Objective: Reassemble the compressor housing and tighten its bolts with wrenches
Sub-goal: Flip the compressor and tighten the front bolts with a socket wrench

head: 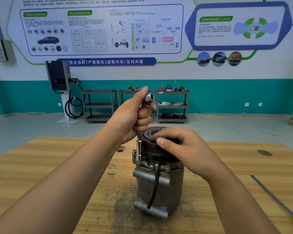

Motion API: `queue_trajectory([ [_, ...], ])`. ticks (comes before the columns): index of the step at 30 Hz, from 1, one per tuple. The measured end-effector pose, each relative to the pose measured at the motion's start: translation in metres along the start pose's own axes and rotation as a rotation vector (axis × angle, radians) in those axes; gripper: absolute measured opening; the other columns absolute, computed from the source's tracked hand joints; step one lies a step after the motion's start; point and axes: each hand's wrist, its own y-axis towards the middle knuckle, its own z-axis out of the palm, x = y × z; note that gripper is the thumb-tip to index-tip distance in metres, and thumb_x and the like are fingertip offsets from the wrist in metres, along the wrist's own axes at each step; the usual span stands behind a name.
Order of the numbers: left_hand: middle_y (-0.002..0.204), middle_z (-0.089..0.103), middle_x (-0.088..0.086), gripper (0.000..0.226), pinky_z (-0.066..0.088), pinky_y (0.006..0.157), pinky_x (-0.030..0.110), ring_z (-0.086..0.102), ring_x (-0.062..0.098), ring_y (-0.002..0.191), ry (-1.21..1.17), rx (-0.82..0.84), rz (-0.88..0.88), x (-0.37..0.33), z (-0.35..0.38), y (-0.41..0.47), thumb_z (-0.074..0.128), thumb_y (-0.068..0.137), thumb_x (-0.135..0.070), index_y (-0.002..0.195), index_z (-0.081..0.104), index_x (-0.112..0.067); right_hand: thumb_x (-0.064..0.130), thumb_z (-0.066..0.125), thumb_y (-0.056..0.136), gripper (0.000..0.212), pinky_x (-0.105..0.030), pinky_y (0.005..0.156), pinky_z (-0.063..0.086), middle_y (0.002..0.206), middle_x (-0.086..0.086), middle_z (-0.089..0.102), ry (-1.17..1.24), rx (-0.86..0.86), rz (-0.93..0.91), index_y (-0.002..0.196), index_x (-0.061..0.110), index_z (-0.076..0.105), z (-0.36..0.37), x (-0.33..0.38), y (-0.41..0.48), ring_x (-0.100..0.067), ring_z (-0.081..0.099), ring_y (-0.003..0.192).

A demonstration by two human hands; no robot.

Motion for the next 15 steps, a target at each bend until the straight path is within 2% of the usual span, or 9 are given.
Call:
queue_trajectory([
  [4,0.036,0.019,-0.010,0.058,0.010,0.038,0.015,0.013,0.006,0.032,0.077,-0.030,-0.040,-0.005,-0.005,0.009,0.032,0.098,-0.039,0.046,0.048,-0.019,0.025,0.060,0.089,0.015,-0.008,0.074,0.045,0.093,0.019,0.069,0.003,-0.040,0.015,0.096,0.031,0.072,-0.003,-0.003,-0.001,0.008,0.059,0.091],
  [10,0.038,0.023,-0.008,0.054,0.010,0.039,0.017,0.014,0.008,0.034,0.140,-0.065,-0.016,-0.015,-0.007,0.017,0.033,0.098,-0.030,0.046,0.041,-0.019,0.027,0.057,0.090,0.015,0.000,0.069,0.040,0.090,0.025,0.066,-0.056,-0.126,0.026,0.092,0.033,0.071,-0.012,-0.006,-0.003,0.014,0.054,0.090],
  [15,0.042,0.020,-0.008,0.049,0.013,0.034,0.015,0.014,0.006,0.034,-0.016,-0.268,0.084,-0.032,0.000,0.010,0.035,0.099,-0.042,0.059,0.042,-0.016,0.031,0.055,0.091,0.015,0.000,0.069,0.040,0.093,0.027,0.063,-0.108,-0.114,0.052,0.094,0.037,0.068,-0.014,-0.006,-0.003,0.016,0.052,0.093],
])
